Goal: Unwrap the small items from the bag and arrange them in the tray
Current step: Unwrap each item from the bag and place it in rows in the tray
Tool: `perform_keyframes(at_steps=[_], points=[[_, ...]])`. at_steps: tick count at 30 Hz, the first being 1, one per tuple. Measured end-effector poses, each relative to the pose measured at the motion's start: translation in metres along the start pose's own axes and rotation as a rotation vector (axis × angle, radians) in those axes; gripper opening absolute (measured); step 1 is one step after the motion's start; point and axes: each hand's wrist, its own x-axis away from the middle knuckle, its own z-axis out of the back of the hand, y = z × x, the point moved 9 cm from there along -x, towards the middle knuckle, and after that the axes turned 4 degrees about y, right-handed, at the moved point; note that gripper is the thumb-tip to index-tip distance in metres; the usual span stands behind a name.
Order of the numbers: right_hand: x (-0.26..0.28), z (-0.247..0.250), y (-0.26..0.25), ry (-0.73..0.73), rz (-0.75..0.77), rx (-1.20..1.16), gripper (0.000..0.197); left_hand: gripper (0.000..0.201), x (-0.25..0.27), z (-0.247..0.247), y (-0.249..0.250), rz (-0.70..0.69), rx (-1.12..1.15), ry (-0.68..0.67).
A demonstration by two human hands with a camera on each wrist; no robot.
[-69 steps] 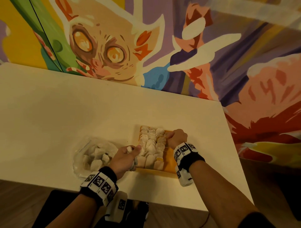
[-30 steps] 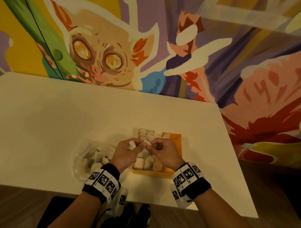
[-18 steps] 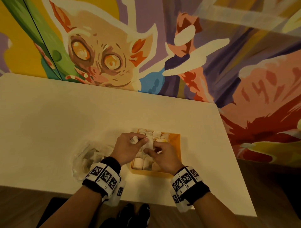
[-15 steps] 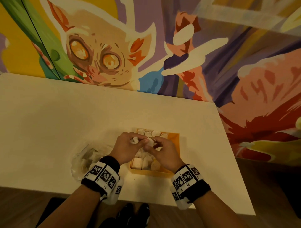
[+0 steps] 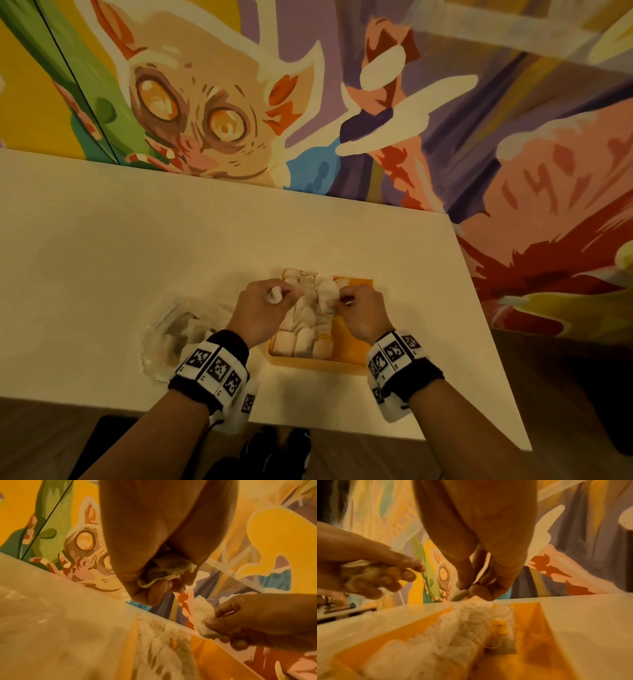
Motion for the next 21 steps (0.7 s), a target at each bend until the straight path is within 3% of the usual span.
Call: perform_keyframes(at_steps=[4,8,11,16,21], points=[[-0.030,0.007,0.033,0.023,-0.181,0.256,0.010,0.011,0.009,0.005,-0.031,0.089,-0.262,0.044],[-0.043,-0.001,0.043,-0.053,-0.313,0.447,0.036,0.029,0.013,0.003,-0.058,0.179,-0.433,0.012],[-0.051,-0.005,0.040,-0.047,-0.312,0.437,0.033,0.033,0.012,-0.004,-0.070,0.208,-0.500,-0.044],[-0.051,-0.027,0.028,-0.183,-0.274,0.364,0.039,0.025,0.010,-0.010,-0.077,0.188,-0.527,-0.083],[-0.048,-0.028,0.033,-0.135,-0.321,0.328,0.035,0.027,0.008,-0.010,-0.079,0.185,-0.536,-0.100]])
